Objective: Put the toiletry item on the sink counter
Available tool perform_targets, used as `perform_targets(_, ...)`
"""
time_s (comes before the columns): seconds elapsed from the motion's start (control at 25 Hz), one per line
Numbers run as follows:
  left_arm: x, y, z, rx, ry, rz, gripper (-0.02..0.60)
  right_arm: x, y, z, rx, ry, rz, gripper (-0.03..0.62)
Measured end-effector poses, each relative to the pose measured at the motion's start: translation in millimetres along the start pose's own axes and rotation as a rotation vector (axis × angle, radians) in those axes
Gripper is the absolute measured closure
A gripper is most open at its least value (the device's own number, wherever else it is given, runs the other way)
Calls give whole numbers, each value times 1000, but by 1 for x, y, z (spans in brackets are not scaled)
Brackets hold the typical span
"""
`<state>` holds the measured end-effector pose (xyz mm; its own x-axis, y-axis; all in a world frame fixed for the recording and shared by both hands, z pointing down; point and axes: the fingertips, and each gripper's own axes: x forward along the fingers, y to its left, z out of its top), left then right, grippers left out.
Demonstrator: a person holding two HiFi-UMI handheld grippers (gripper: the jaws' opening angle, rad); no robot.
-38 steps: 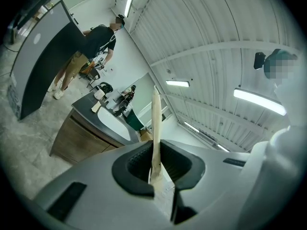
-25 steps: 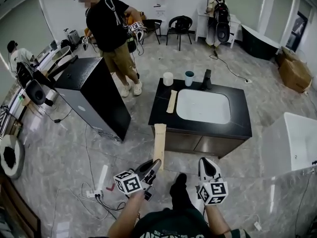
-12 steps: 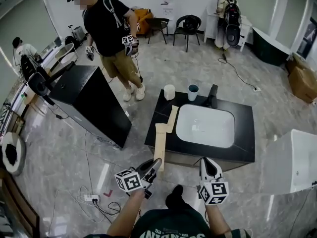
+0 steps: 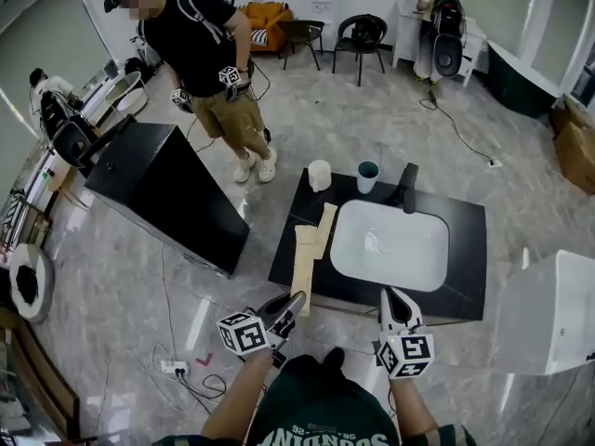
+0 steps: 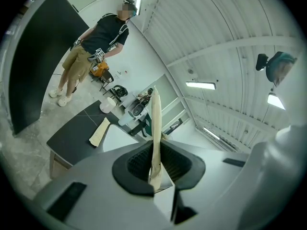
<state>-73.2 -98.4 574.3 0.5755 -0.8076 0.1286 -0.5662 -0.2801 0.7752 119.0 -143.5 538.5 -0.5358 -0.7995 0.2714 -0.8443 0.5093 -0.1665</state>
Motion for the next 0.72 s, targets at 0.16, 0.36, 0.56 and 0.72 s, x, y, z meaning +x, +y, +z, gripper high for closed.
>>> perform_targets(0.16,7,12,6,-12,2,9,532,17,-1,-1,1,13,11,551)
perform_targets(0.36,23,33,18,-23,12,10,532,43,-3,2,-7,22,11,551)
perform_targets(0.56,33,54,35,-38,33,8,532,65,-1,9,-4,30,-8,551)
perform_targets(0.72,42,64,49,-41,47,-1,532,82,0,15,-4,31,-20,551)
